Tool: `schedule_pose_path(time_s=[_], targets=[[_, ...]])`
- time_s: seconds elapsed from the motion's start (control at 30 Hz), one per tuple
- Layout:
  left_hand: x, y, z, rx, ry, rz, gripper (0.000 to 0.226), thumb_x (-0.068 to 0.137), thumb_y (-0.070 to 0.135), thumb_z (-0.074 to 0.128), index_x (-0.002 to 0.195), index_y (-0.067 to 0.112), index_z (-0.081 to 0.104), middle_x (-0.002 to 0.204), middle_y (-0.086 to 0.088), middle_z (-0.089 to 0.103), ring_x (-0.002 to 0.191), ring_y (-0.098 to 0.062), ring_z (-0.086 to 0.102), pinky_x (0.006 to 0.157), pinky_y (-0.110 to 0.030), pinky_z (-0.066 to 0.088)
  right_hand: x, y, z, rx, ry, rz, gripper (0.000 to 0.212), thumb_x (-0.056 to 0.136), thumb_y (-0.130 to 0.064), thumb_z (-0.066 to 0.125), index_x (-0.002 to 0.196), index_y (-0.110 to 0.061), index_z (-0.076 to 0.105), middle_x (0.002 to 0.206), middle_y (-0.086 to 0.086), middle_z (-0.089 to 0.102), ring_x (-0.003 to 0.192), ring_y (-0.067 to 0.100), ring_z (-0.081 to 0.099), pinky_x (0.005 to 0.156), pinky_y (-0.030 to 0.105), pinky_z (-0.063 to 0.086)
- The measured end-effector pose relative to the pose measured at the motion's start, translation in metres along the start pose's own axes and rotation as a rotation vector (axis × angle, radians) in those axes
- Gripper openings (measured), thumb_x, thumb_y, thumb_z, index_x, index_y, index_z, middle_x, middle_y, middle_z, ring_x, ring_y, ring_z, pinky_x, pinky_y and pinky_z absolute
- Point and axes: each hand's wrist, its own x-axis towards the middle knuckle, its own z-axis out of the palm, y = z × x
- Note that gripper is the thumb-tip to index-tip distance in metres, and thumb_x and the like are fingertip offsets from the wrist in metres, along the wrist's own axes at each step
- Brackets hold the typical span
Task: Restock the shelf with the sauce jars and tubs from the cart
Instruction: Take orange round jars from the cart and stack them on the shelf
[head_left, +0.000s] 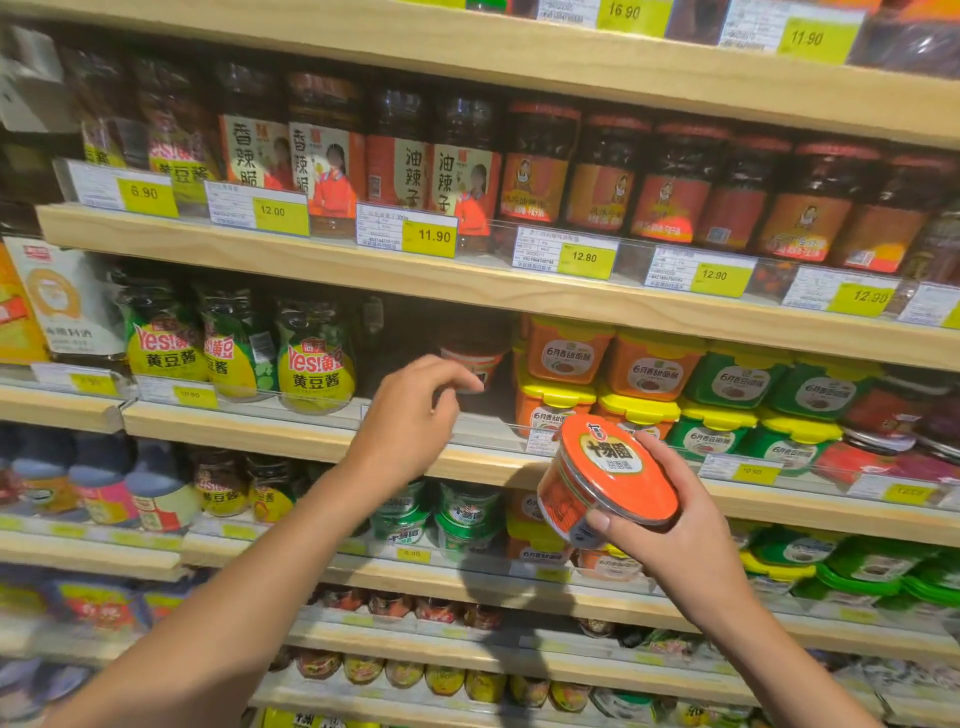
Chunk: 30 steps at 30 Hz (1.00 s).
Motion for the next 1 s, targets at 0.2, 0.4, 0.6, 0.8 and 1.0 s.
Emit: schedule_pose_path(time_s=[0.2,0.4,0.6,0.8,1.0], targets=[[-0.071,0.029,0.006,-0.375,-0.100,-0.119,0.044,0.092,-0.003,0.051,0.117,0.029,0.069,0.114,0.016,0.070,0.102,-0.001,0.066,0.082,-0.014,0.051,0.024,-0.033,0.037,-0.029,0.020,-0.028,0.094,0.057,-0.044,0.089,0.138,-0.032,0.044,0.120,-0.021,0.054,0.104,-0.004,0.057,0.075,0.013,0.048],[-0.072,0.022,-0.005,-0.359,-0.118,-0.179,0.062,0.097,0.013,0.056,0.146,0.047,0.039,0.146,0.017,0.052,0.134,-0.005,0.051,0.110,-0.032,0.046,0.044,-0.049,0.073,-0.084,0.049,-0.003,0.112,0.058,-0.055,0.088,0.150,-0.029,0.028,0.137,-0.008,0.050,0.121,0.013,0.052,0.097,0.036,0.051],[-0.055,0.008,-0.012,-0.426,-0.149,-0.221,0.084,0.091,0.016,0.067,0.155,0.045,0.022,0.128,0.046,0.047,0.131,0.012,0.046,0.107,-0.024,0.044,0.041,-0.056,0.084,0.201,-0.099,0.030,0.098,0.084,-0.024,0.077,0.157,-0.028,0.011,0.126,-0.016,0.052,0.107,-0.006,0.054,0.085,0.014,0.045],[-0.037,-0.009,-0.006,-0.435,-0.089,-0.278,0.076,0.074,0.036,0.086,0.130,0.058,0.039,0.121,0.033,0.063,0.116,0.007,0.060,0.101,-0.029,0.052,0.052,-0.046,0.090,0.435,-0.193,0.049,0.082,0.070,-0.011,0.047,0.151,-0.015,0.032,0.137,0.000,0.058,0.123,0.011,0.057,0.099,0.035,0.052],[-0.017,-0.016,-0.002,-0.286,0.064,-0.336,0.084,0.056,0.076,0.078,0.127,0.038,0.054,0.119,0.008,0.056,0.111,-0.008,0.061,0.097,-0.040,0.055,0.056,-0.041,0.098,0.337,-0.248,-0.011,0.076,0.066,-0.031,0.051,0.141,-0.020,0.052,0.136,-0.005,0.060,0.130,0.012,0.052,0.106,0.040,0.043]])
